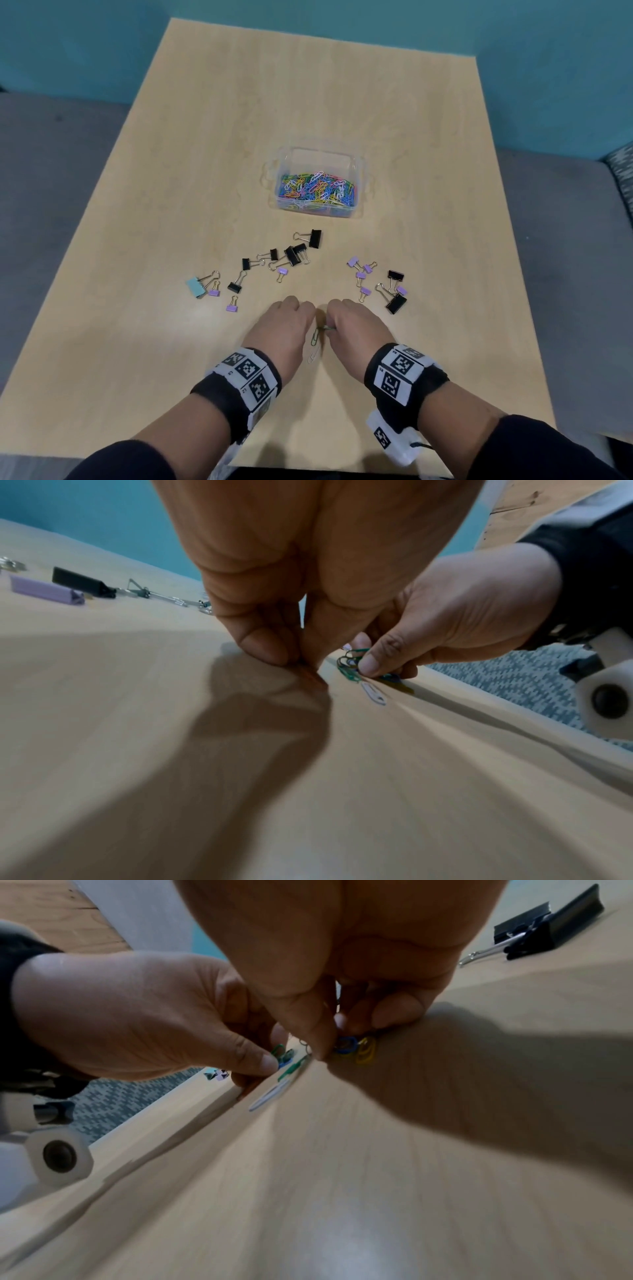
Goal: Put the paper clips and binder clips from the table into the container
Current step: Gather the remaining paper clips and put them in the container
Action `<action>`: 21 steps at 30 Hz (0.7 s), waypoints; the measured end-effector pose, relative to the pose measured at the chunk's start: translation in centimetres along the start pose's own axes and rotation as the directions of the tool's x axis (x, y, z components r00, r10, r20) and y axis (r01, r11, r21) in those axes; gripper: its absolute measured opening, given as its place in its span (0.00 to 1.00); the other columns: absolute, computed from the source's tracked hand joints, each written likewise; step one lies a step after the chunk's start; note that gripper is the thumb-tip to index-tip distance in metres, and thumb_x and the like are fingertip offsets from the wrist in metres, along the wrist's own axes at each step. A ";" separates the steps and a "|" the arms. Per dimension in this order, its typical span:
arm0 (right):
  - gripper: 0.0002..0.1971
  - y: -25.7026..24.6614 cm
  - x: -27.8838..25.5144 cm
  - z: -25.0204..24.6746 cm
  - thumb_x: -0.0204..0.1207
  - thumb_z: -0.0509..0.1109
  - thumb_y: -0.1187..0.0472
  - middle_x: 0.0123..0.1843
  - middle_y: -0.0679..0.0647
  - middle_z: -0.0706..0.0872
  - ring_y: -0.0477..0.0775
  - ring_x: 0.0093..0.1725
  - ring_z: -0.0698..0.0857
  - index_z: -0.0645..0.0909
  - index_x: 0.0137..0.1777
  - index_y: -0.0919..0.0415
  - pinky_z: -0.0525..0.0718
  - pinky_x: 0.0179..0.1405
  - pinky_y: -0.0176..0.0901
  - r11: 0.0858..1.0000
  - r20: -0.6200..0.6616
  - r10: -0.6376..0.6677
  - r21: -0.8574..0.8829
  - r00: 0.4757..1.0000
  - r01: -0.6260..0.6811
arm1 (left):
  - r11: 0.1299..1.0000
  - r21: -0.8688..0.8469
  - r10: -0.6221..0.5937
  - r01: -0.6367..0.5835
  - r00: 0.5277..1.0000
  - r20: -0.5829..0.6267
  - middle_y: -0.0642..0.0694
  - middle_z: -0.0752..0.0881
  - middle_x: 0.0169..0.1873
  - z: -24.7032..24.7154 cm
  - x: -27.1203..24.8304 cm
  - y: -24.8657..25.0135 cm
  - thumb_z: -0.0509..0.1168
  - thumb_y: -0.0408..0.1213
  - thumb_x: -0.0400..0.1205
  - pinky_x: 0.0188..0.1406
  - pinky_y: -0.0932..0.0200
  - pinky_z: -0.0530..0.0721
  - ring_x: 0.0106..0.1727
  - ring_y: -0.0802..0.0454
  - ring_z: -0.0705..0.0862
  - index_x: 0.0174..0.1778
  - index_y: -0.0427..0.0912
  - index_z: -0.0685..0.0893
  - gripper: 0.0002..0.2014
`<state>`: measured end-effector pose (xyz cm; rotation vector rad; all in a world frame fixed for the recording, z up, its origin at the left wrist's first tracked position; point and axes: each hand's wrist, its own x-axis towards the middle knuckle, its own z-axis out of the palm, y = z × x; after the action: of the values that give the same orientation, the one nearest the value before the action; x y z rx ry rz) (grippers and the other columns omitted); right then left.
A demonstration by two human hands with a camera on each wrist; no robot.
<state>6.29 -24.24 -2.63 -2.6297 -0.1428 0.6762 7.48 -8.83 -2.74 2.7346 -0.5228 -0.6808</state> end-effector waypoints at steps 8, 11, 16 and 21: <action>0.05 0.6 -0.2 0.1 0.77 0.61 0.65 0.41 0.51 0.75 0.55 0.42 0.75 0.70 0.42 0.56 0.75 0.39 0.47 0.998 -0.013 -0.010 0.063 1.000 0.011 | 0.994 0.008 -0.107 0.107 0.994 0.031 0.45 0.75 0.48 -0.6 -0.3 0.9 0.55 0.23 0.72 0.39 0.58 0.66 0.47 0.48 0.69 0.44 0.48 0.64 0.14; 0.07 0.8 -0.4 0.1 0.76 0.61 0.65 0.40 0.50 0.75 0.54 0.41 0.74 0.68 0.40 0.54 0.72 0.37 0.44 0.995 -0.015 -0.004 0.098 1.000 0.006 | 0.993 0.088 -0.077 0.075 0.997 0.020 0.45 0.78 0.48 -0.5 0.0 1.0 0.56 0.28 0.73 0.42 0.57 0.68 0.48 0.46 0.71 0.46 0.46 0.69 0.10; 0.06 1.4 -0.7 0.2 0.74 0.62 0.65 0.38 0.48 0.76 0.51 0.38 0.74 0.70 0.39 0.54 0.68 0.31 0.39 0.989 -0.037 0.033 0.145 0.999 -0.028 | 0.989 0.143 -0.045 0.042 0.999 0.016 0.46 0.77 0.49 -0.5 -0.2 1.2 0.58 0.31 0.74 0.41 0.56 0.64 0.47 0.46 0.70 0.48 0.47 0.69 0.10; 0.05 1.9 -1.4 0.0 0.75 0.64 0.64 0.37 0.47 0.76 0.50 0.38 0.74 0.71 0.40 0.55 0.67 0.29 0.34 0.983 -0.027 0.038 0.179 0.999 -0.033 | 0.994 0.100 -0.040 0.040 0.999 0.001 0.46 0.73 0.51 -0.2 -0.4 1.0 0.56 0.25 0.72 0.43 0.58 0.65 0.44 0.49 0.64 0.47 0.46 0.68 0.13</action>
<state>5.04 -26.25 -2.84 -2.4743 -0.0251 0.6298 7.00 -9.57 -2.06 2.8445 -0.5176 -0.6860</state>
